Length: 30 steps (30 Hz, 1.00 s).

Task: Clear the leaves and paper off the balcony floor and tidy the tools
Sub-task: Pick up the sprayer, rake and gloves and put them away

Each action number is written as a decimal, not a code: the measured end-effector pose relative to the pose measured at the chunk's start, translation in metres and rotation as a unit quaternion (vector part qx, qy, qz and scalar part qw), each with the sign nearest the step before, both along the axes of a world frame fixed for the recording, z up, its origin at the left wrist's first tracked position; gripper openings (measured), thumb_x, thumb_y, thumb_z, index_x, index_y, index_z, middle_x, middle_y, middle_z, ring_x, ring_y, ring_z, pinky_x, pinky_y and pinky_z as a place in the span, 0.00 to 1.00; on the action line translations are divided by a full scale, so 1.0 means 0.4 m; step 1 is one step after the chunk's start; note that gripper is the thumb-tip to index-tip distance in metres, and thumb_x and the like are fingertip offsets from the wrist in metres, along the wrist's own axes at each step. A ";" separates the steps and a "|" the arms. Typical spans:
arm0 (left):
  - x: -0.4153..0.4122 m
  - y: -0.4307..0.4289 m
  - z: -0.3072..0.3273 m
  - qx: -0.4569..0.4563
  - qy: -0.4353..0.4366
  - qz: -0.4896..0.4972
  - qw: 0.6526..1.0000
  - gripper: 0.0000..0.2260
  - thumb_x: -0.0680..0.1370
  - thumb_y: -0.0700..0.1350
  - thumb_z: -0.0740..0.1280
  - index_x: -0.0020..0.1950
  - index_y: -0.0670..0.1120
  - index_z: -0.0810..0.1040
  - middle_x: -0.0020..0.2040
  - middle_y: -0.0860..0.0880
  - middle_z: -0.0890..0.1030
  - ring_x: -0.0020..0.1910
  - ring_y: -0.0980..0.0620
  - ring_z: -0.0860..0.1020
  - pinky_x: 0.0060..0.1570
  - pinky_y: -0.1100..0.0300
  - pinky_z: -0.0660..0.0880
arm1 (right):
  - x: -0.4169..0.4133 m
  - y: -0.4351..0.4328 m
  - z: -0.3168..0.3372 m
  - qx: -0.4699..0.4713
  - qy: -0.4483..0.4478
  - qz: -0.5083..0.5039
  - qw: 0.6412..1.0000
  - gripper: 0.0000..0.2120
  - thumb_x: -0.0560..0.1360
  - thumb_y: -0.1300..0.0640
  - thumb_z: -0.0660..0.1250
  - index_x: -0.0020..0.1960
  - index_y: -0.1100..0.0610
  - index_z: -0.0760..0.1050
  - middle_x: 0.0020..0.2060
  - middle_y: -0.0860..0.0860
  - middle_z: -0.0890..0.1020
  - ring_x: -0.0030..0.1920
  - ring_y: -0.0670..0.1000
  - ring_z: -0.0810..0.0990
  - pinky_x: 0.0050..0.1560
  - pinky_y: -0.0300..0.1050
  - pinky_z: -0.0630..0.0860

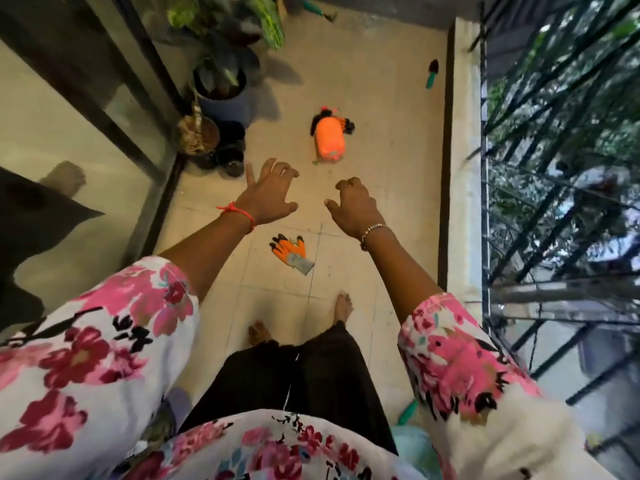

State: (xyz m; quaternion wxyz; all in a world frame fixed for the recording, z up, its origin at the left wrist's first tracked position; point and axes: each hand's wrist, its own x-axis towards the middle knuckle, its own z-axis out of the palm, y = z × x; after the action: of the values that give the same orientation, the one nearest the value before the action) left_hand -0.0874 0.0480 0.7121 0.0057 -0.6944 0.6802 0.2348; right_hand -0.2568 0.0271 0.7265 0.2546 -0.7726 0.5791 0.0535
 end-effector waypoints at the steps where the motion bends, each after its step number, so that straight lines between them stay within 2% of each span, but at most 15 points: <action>1: -0.027 -0.004 -0.010 0.005 0.001 -0.013 1.000 0.27 0.76 0.48 0.66 0.73 0.46 0.61 0.75 0.46 0.58 0.76 0.45 0.48 0.70 0.37 0.41 | -0.027 0.004 -0.010 0.007 -0.001 -0.012 1.000 0.21 0.80 0.52 0.58 0.68 0.63 0.65 0.68 0.60 0.66 0.67 0.60 0.65 0.65 0.58 0.67; 5: -0.117 -0.027 -0.028 0.012 0.009 -0.036 0.999 0.27 0.76 0.47 0.66 0.73 0.46 0.60 0.75 0.46 0.58 0.77 0.45 0.48 0.70 0.37 0.40 | -0.116 0.010 -0.043 0.038 -0.001 -0.033 0.999 0.20 0.80 0.52 0.58 0.67 0.63 0.66 0.66 0.60 0.66 0.65 0.61 0.67 0.64 0.58 0.67; 10: -0.200 -0.058 -0.052 0.024 0.029 -0.018 0.999 0.26 0.76 0.46 0.66 0.72 0.46 0.62 0.73 0.46 0.60 0.76 0.45 0.48 0.70 0.37 0.39 | -0.198 -0.046 -0.066 0.056 0.024 -0.009 0.998 0.20 0.80 0.52 0.57 0.67 0.63 0.66 0.67 0.60 0.66 0.65 0.61 0.68 0.63 0.57 0.68; 14: -0.190 -0.055 -0.085 0.024 0.029 0.032 0.999 0.24 0.76 0.47 0.66 0.71 0.46 0.63 0.73 0.46 0.61 0.76 0.46 0.50 0.71 0.37 0.41 | -0.183 -0.104 -0.096 0.054 0.050 0.061 0.995 0.19 0.81 0.53 0.57 0.66 0.64 0.67 0.66 0.61 0.66 0.63 0.62 0.69 0.62 0.56 0.68; 20: -0.029 0.073 -0.189 0.043 0.008 0.143 0.989 0.22 0.76 0.46 0.66 0.69 0.45 0.67 0.71 0.46 0.63 0.75 0.47 0.53 0.71 0.40 0.45 | -0.001 -0.127 -0.234 0.069 0.082 0.211 0.972 0.19 0.80 0.53 0.57 0.66 0.64 0.67 0.65 0.61 0.66 0.63 0.63 0.68 0.60 0.55 0.69; 24: 0.135 0.221 -0.326 0.114 -0.012 0.213 0.970 0.22 0.76 0.46 0.66 0.69 0.45 0.67 0.72 0.46 0.63 0.74 0.46 0.55 0.71 0.43 0.47 | 0.177 -0.077 -0.363 0.086 0.092 0.305 0.944 0.18 0.80 0.53 0.57 0.64 0.64 0.68 0.63 0.61 0.67 0.61 0.63 0.69 0.57 0.55 0.71; 27: 0.254 0.329 -0.453 0.149 -0.031 0.227 0.962 0.23 0.76 0.46 0.66 0.69 0.44 0.67 0.72 0.44 0.63 0.74 0.44 0.56 0.72 0.42 0.48 | 0.307 -0.030 -0.487 0.096 0.092 0.347 0.928 0.17 0.79 0.52 0.58 0.61 0.62 0.71 0.60 0.60 0.69 0.58 0.64 0.71 0.57 0.61 0.72; 30: 0.369 0.407 -0.585 0.170 -0.030 0.219 0.960 0.23 0.76 0.47 0.66 0.69 0.43 0.67 0.72 0.44 0.63 0.74 0.45 0.57 0.72 0.42 0.50 | 0.423 0.020 -0.614 0.106 0.125 0.366 0.916 0.19 0.79 0.51 0.58 0.65 0.62 0.69 0.64 0.59 0.67 0.64 0.61 0.68 0.60 0.58 0.69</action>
State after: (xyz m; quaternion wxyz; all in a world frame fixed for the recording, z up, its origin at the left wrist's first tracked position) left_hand 0.0600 0.2106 0.4781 0.0926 -0.8222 0.4606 0.3212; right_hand -0.0877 0.0351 0.4811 0.2231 -0.8862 0.2736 0.2999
